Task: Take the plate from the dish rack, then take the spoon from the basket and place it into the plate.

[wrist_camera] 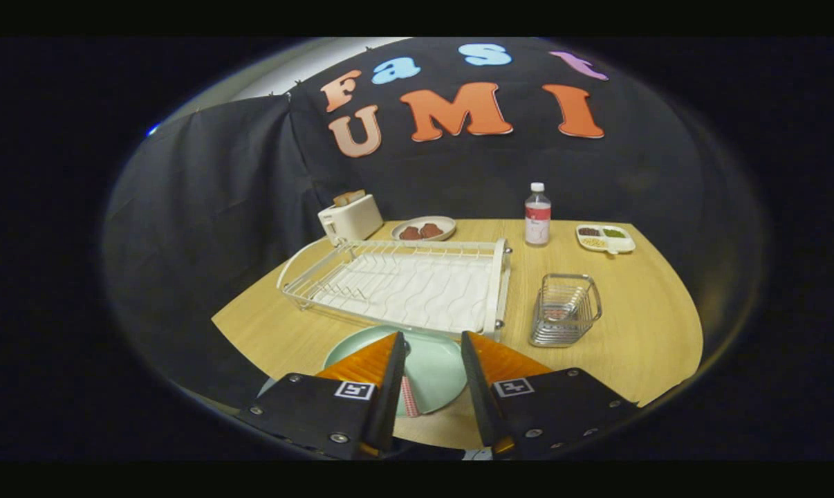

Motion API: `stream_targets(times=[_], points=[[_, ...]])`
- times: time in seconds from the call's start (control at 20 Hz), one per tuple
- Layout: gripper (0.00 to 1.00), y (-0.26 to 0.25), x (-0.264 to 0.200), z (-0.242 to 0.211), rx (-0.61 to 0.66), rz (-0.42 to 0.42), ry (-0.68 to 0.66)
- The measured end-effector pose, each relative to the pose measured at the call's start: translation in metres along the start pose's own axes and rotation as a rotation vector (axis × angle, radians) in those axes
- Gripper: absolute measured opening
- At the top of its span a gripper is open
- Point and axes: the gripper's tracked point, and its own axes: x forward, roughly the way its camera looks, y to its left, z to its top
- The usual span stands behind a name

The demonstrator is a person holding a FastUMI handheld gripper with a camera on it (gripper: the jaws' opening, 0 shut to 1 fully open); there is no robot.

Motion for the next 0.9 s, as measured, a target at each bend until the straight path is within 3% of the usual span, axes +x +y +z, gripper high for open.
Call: stream_targets(times=[0.4, 0.6, 0.9], points=[[0.70, -0.010, -0.033, 0.110, -0.045, -0.031, -0.231], [0.76, -0.023, -0.046, 0.143, -0.062, -0.092, -0.317], [0.86, -0.022, -0.057, 0.173, -0.062, -0.108, -0.393]])
